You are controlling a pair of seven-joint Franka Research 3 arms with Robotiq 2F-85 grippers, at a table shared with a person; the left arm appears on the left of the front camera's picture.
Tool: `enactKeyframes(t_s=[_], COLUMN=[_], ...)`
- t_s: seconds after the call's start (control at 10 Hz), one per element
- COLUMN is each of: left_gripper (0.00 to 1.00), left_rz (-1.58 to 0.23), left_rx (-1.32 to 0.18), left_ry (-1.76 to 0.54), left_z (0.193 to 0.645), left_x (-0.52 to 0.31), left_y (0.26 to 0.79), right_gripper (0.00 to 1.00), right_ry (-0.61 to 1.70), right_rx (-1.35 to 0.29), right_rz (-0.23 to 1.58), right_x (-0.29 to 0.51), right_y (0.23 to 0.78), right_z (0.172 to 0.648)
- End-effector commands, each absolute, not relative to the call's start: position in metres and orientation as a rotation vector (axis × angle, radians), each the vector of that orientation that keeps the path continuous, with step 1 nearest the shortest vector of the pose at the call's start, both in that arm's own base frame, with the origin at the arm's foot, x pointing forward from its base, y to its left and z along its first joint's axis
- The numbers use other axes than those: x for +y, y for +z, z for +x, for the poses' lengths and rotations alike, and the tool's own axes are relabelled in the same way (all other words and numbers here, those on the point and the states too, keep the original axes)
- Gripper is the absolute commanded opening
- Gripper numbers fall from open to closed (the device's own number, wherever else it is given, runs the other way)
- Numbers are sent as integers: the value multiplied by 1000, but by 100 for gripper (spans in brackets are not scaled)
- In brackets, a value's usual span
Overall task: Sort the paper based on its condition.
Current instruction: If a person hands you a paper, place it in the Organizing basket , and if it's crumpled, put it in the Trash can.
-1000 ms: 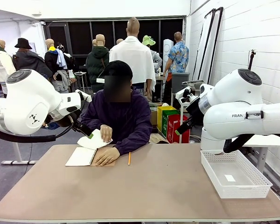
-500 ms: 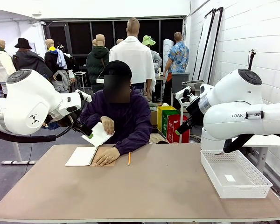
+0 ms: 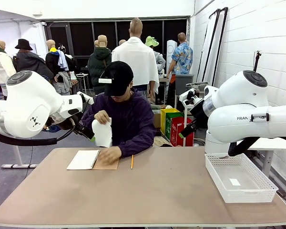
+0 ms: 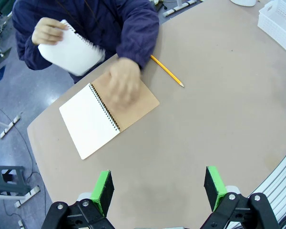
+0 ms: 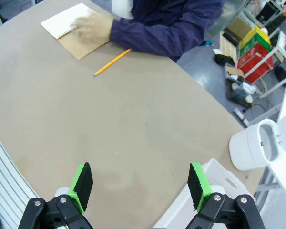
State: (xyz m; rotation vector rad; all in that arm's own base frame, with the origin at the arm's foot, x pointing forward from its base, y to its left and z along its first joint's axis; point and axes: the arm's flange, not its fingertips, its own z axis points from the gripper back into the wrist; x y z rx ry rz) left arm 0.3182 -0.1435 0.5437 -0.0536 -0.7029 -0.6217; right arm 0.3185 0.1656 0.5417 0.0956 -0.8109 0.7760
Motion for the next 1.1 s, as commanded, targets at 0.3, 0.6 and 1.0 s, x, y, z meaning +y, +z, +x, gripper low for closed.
enactKeyframes(t_s=[0.3, 0.6, 1.0], left_gripper=[100, 100, 100], left_rz=[-57, -57, -57], left_rx=[-701, -701, -701], left_ry=[-633, -633, -633], left_z=[318, 318, 318], left_x=[-144, -144, -144], left_y=[543, 543, 543], right_gripper=[100, 100, 100], right_ry=[776, 776, 776], right_rx=[-809, -809, -809], right_rz=[98, 98, 98], right_x=[165, 165, 165], right_y=[541, 541, 541], right_z=[319, 319, 319])
